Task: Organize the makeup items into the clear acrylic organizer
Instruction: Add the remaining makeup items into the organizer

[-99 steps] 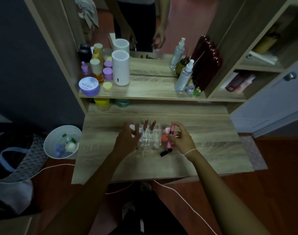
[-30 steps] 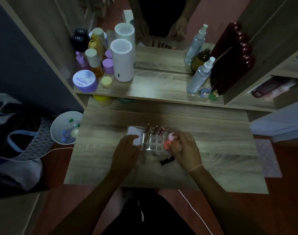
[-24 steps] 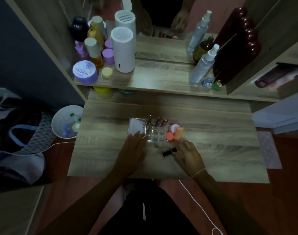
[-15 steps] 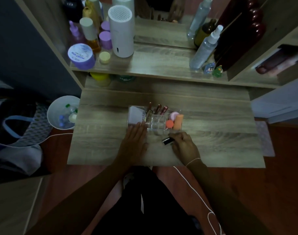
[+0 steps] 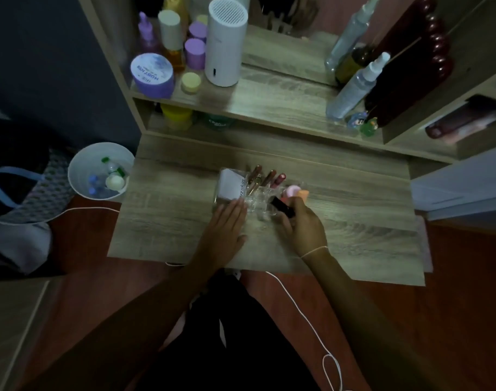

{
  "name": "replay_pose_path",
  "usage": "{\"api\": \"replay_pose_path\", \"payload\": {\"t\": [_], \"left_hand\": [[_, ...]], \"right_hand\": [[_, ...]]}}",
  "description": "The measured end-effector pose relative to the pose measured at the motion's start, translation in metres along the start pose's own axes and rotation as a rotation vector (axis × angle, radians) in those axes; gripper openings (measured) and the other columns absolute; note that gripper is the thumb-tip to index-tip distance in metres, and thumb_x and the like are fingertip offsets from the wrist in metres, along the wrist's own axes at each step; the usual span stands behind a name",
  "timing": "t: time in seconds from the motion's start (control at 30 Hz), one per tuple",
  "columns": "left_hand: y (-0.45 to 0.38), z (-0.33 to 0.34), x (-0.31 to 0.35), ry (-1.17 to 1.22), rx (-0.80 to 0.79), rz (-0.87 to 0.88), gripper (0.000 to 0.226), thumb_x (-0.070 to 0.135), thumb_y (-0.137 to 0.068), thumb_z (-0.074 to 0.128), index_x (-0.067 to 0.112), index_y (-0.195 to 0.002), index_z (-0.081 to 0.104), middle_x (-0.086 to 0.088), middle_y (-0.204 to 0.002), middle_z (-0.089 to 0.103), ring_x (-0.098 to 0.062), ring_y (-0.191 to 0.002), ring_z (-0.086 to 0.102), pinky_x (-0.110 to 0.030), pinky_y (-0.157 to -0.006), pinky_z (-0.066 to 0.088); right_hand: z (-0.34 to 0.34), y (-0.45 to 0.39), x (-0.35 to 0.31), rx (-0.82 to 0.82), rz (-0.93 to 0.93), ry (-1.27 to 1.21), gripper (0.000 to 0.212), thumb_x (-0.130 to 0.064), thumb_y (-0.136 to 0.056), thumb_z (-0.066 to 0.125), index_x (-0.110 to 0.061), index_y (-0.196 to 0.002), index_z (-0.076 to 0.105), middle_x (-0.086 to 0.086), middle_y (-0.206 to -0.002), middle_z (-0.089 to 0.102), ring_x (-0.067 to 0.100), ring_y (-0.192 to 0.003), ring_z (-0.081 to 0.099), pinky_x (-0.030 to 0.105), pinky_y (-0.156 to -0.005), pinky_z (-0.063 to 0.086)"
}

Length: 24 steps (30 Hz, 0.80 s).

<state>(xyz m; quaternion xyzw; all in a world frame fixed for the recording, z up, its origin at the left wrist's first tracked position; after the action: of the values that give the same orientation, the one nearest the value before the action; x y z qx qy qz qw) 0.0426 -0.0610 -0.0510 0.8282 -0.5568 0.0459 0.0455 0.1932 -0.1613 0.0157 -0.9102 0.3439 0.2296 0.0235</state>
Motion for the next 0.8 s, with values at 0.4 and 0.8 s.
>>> {"api": "replay_pose_path", "payload": {"t": [0.4,0.8], "left_hand": [[0.001,-0.001,0.003,0.02,0.01,-0.067,0.08,0.049,-0.083,0.057,0.005,-0.145,0.033,-0.012,-0.153,0.035,-0.025,-0.142,0.031,-0.044,-0.115,0.026],[0.001,0.002,0.004,0.031,-0.037,-0.118,0.082,0.051,-0.084,0.054,0.006,-0.147,0.027,-0.012,-0.155,0.03,-0.023,-0.144,0.025,-0.044,-0.117,0.02]], "right_hand": [[0.004,-0.036,-0.032,-0.012,0.002,0.061,0.027,-0.012,-0.083,0.065,-0.007,-0.108,0.057,0.017,-0.114,0.06,0.032,-0.098,0.06,0.042,-0.079,0.054],[0.009,-0.043,-0.043,-0.011,-0.038,0.06,0.023,-0.005,-0.082,0.065,-0.009,-0.104,0.062,0.017,-0.106,0.067,0.032,-0.096,0.063,0.043,-0.081,0.055]]}}
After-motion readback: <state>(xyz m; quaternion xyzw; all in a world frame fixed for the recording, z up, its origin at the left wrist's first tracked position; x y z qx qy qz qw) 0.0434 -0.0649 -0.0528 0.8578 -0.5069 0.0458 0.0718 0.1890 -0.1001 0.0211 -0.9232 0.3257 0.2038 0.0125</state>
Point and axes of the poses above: each hand's wrist, its own y-axis away from the middle knuckle, its own z-axis out of the palm, x = y × z, the point moved 4 cm from there along -y, towards the middle knuckle
